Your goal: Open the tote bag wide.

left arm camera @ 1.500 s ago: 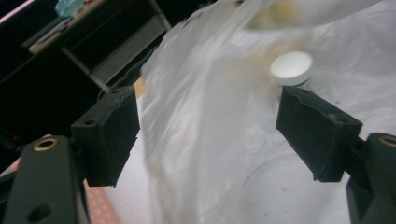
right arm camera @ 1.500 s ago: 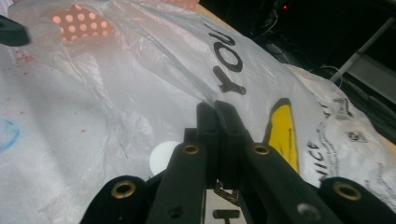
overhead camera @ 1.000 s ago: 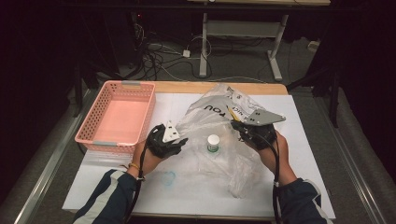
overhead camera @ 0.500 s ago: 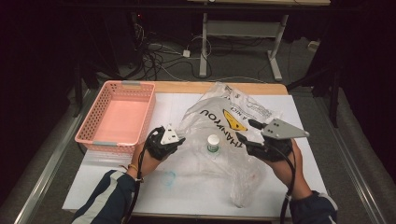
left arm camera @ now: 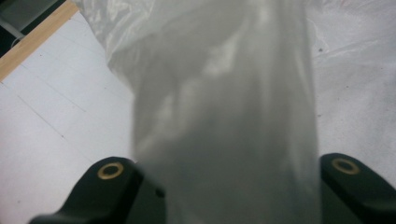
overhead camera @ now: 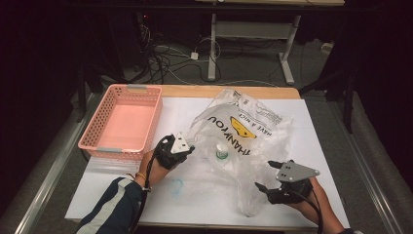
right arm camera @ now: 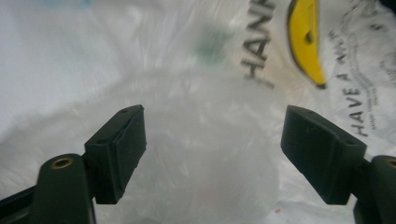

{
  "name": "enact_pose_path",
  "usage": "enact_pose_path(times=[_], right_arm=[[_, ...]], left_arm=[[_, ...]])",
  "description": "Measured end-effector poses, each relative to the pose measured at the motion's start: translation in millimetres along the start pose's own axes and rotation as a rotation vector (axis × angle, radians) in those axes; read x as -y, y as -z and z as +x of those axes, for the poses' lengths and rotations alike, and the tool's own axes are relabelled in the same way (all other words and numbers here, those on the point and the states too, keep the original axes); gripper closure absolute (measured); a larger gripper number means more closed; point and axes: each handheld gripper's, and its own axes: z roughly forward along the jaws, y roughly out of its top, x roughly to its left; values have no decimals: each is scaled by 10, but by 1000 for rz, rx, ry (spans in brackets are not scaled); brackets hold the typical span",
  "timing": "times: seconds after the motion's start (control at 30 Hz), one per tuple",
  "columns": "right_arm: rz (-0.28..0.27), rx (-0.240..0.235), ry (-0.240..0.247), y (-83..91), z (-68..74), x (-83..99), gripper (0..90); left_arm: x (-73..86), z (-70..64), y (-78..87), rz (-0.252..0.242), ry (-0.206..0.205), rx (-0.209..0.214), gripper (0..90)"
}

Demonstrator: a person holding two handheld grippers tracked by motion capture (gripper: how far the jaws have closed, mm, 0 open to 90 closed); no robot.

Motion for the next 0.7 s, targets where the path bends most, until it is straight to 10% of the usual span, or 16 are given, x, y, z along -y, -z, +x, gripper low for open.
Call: enact_pose_path(times=[0.1,0.4,0.7], right_arm=[[77,-6,10,-220,2,75,351],[69,26,-19,-372,-92,86,831],[-27,69,-50,-246,-110,24,892]], left_arm=[[1,-13,-19,-3,-2,11,863],[49,-10,-28,-43,7,28,864],[35,-55,-9,-86,3,42,875]])
